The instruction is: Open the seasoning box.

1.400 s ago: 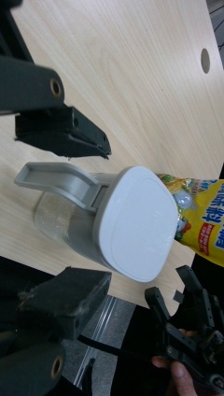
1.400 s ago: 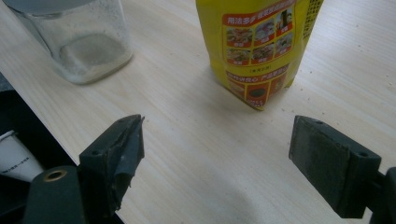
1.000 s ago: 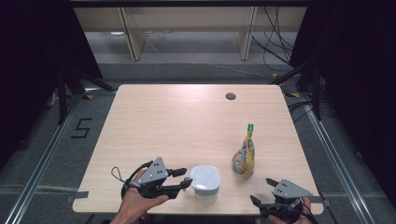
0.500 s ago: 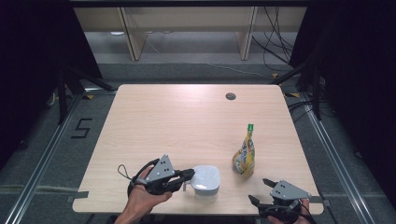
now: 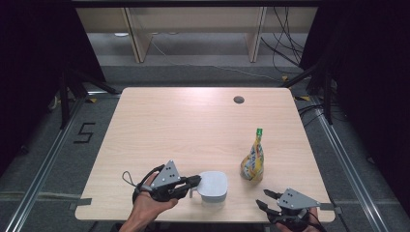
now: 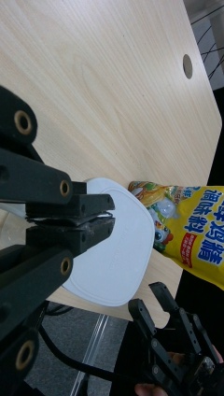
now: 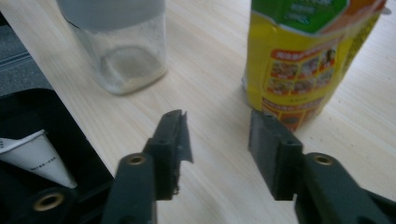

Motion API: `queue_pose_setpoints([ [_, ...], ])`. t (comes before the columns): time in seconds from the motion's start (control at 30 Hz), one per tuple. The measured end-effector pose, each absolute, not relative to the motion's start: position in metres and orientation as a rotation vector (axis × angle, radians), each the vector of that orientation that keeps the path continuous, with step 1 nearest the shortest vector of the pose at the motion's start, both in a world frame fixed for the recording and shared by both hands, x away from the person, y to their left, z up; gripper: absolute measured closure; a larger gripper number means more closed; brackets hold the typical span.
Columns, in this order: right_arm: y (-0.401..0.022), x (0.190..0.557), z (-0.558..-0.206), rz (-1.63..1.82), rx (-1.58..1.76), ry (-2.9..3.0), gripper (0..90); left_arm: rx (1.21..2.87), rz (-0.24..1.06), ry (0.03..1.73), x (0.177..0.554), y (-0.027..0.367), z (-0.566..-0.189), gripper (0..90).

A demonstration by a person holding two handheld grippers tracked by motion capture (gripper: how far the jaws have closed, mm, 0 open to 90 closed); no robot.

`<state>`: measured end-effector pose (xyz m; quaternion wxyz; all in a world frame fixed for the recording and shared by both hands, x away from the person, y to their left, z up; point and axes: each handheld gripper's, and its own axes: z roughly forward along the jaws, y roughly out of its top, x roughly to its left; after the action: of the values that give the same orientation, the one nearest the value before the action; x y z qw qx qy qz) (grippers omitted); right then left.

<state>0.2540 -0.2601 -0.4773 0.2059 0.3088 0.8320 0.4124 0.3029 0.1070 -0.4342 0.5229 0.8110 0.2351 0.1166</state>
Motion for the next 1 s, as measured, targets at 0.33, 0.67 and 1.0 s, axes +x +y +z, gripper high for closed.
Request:
queue_pose_setpoints([
  [0.33,-0.25,0.253,-0.471,1.228,0.815,2.277,69.5,1.928,0.272,0.584,0.302,0.109,-0.436,86.1],
  [0.67,-0.237,0.254,-0.465,1.301,0.765,2.266,82.7,1.926,0.267,0.577,0.302,0.11,-0.436,86.2],
  [1.0,-0.222,0.256,-0.463,1.335,0.717,2.27,87.9,1.912,0.262,0.609,0.3,0.111,-0.437,86.4],
])
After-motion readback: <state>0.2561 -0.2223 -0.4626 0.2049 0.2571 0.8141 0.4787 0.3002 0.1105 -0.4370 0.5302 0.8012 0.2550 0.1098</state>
